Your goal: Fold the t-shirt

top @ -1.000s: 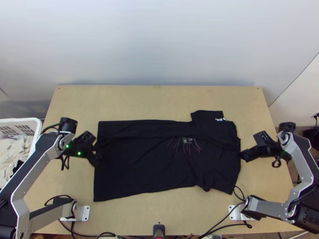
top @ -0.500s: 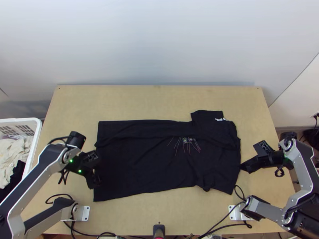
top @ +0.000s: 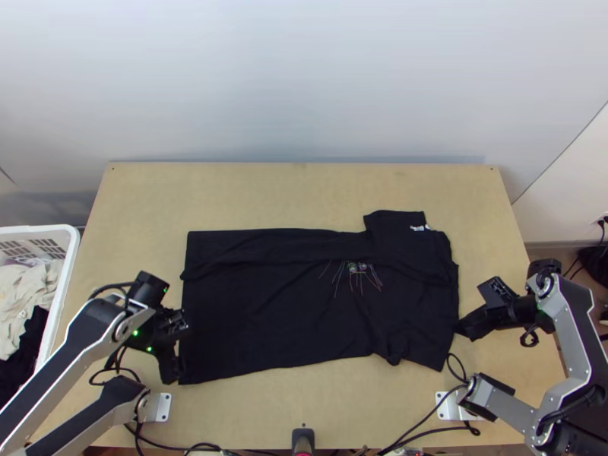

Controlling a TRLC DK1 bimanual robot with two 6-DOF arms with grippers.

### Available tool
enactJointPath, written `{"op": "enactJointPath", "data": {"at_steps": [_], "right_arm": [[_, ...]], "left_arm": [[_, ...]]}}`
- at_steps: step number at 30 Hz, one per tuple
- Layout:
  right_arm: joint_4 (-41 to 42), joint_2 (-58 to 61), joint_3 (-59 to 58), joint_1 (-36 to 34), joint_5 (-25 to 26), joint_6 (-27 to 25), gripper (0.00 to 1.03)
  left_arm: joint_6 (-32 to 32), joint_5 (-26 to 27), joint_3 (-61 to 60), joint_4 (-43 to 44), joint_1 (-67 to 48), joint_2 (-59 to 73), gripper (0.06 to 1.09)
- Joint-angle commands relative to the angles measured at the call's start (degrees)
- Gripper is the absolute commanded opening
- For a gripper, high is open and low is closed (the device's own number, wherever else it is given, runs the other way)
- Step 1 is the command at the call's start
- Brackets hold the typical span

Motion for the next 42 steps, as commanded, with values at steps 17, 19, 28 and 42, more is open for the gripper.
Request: {"op": "enactJointPath", "data": {"at_steps": [17,19,28,42], "right_arm": [[3.75,0.05,-2.09,5.63,0.02,2.84,0.84],[4.45,0.23,-2.18,5.81,0.02,3.19,0.84],[7.18,2.07,-2.45,8.62,0.02,5.56,0.81],[11.84,4.01,-2.71,8.18,0.11,6.0,0.59]], "left_arm": [[-4.26,-9.03,-6.26,10.66,-13.03,-0.06,1.01],[-5.23,-9.38,-6.79,12.6,-13.03,0.29,1.01],[-5.32,-9.38,-7.32,13.13,-13.47,2.31,0.91],[-5.14,-9.38,-8.9,16.29,-15.76,3.55,0.57]]}}
